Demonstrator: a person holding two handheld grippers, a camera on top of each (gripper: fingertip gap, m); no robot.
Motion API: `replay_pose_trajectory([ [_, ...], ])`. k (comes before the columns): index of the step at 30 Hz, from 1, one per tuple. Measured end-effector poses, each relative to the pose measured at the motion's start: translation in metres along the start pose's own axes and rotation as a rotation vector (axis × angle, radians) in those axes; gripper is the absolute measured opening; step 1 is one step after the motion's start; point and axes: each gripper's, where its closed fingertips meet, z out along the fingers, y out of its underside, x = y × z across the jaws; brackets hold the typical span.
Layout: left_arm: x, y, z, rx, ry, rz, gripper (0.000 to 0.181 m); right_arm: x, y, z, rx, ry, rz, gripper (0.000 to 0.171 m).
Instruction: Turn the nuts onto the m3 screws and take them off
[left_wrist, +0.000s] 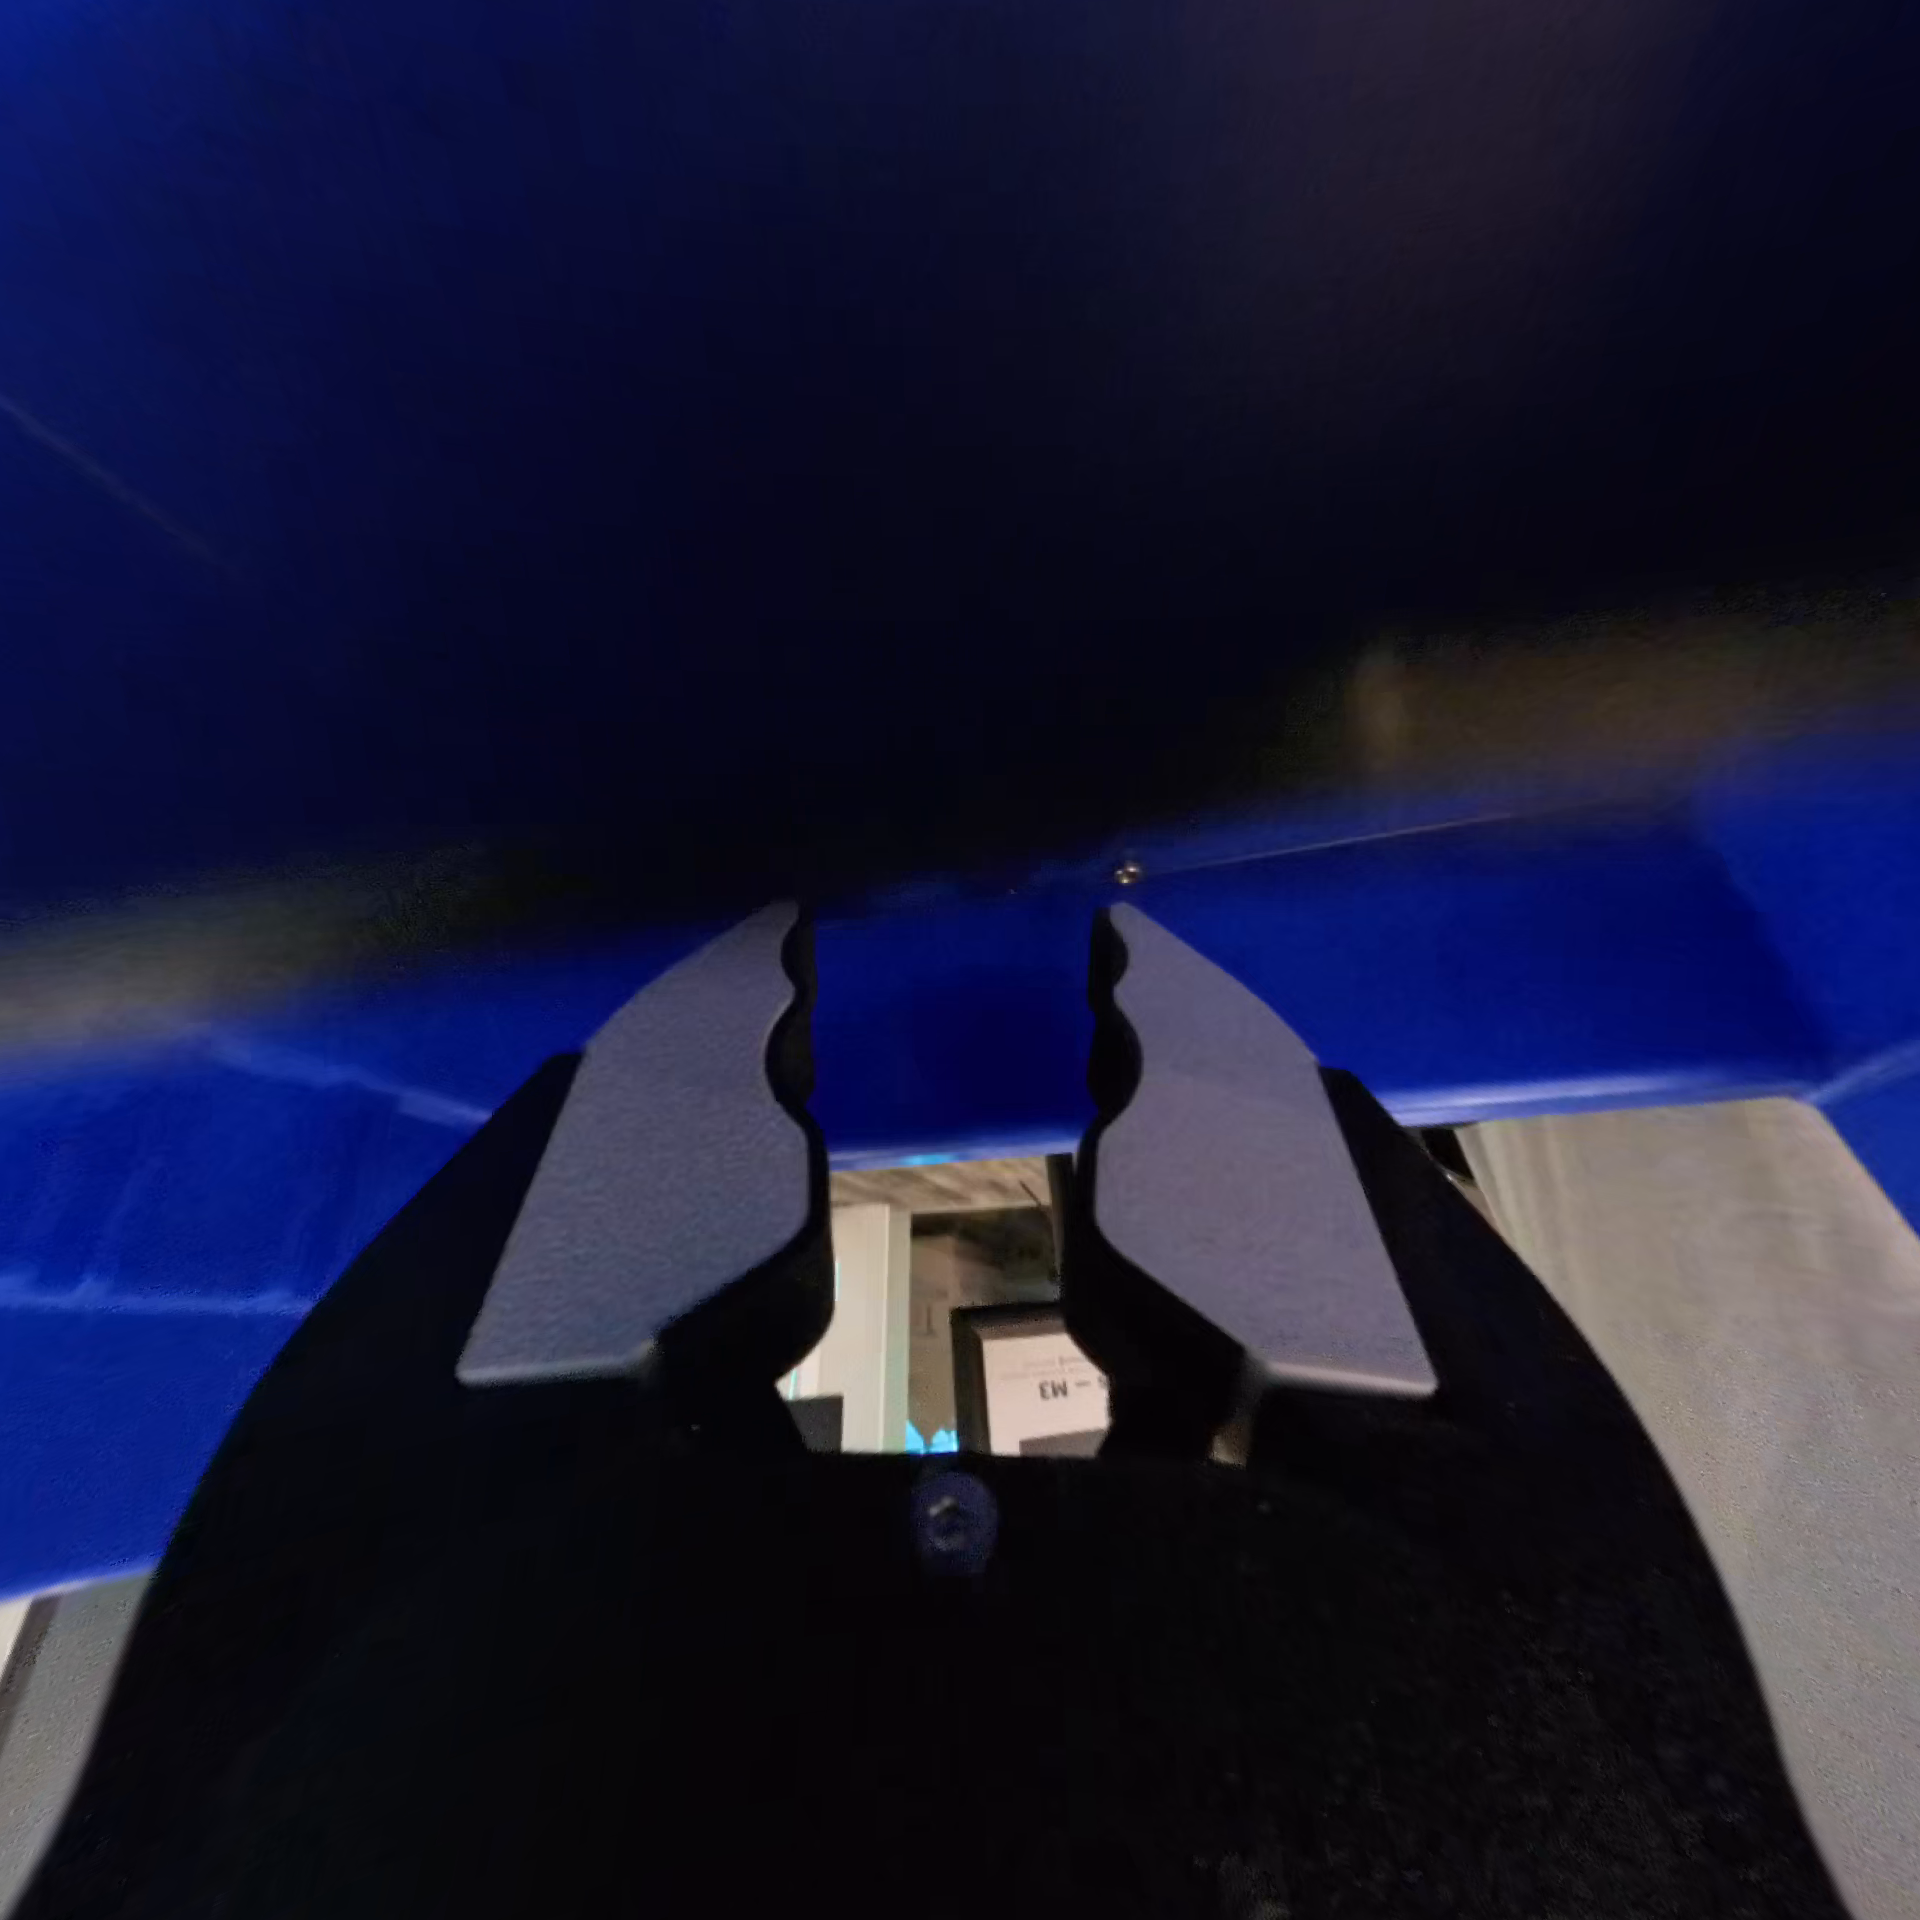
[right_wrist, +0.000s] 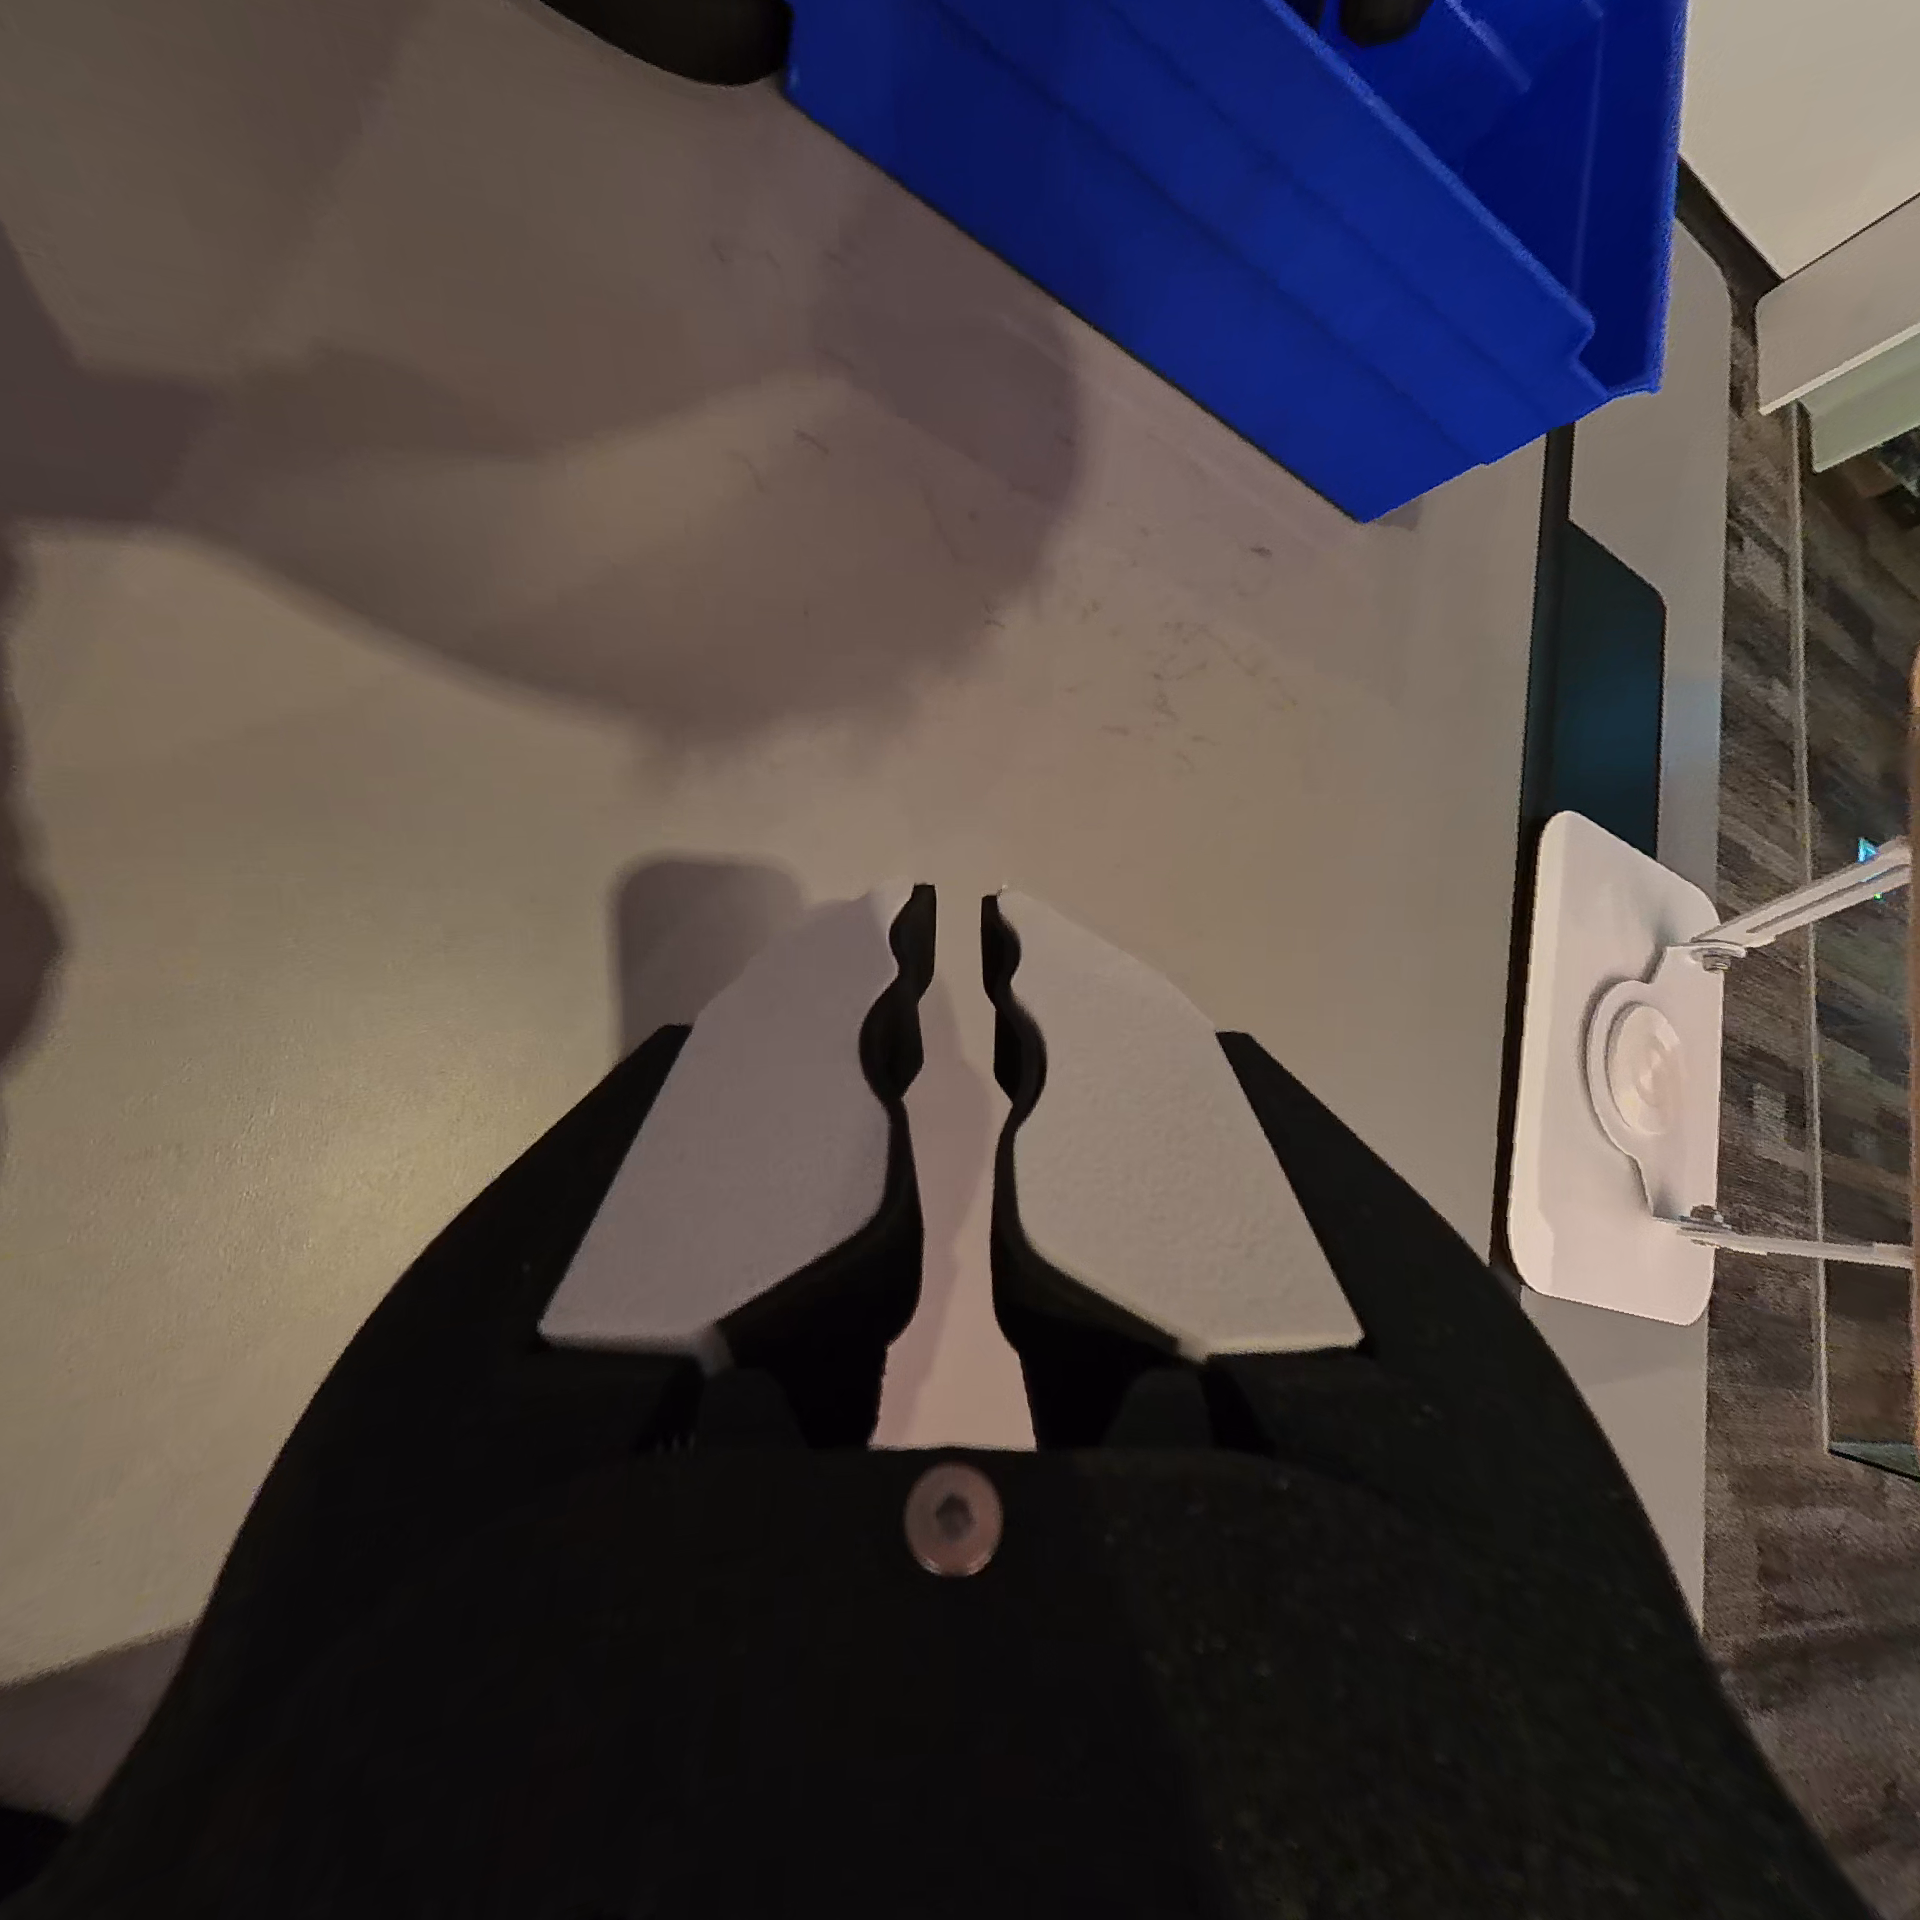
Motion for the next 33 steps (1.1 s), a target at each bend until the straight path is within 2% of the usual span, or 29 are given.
replay_pose_trajectory([
  [5,0.007,0.004,-0.006,0.049,0.023,0.123,0.051,0.000,-0.002,0.000,0.006,0.000,0.000,0.008],
  [6,0.007,0.004,-0.007,0.054,0.004,0.185,0.047,0.000,-0.002,0.000,0.004,0.000,-0.001,0.008],
  [10,0.000,-0.003,-0.004,0.059,-0.106,0.393,0.048,0.000,-0.002,-0.001,-0.001,0.007,-0.006,0.008],
  [14,0.010,-0.008,-0.001,0.063,-0.092,0.329,0.050,0.001,-0.004,-0.004,0.004,0.017,-0.010,0.008],
  [19,0.007,-0.012,-0.003,0.076,-0.163,0.285,0.067,0.001,-0.003,-0.002,0.000,0.011,-0.009,0.008],
  [27,0.002,-0.019,0.000,0.116,-0.187,0.371,0.077,0.001,-0.004,-0.003,-0.003,0.019,-0.016,0.008],
  [33,-0.002,-0.017,-0.001,0.107,-0.239,0.427,0.073,0.000,-0.004,-0.002,-0.002,0.012,-0.022,0.008],
])
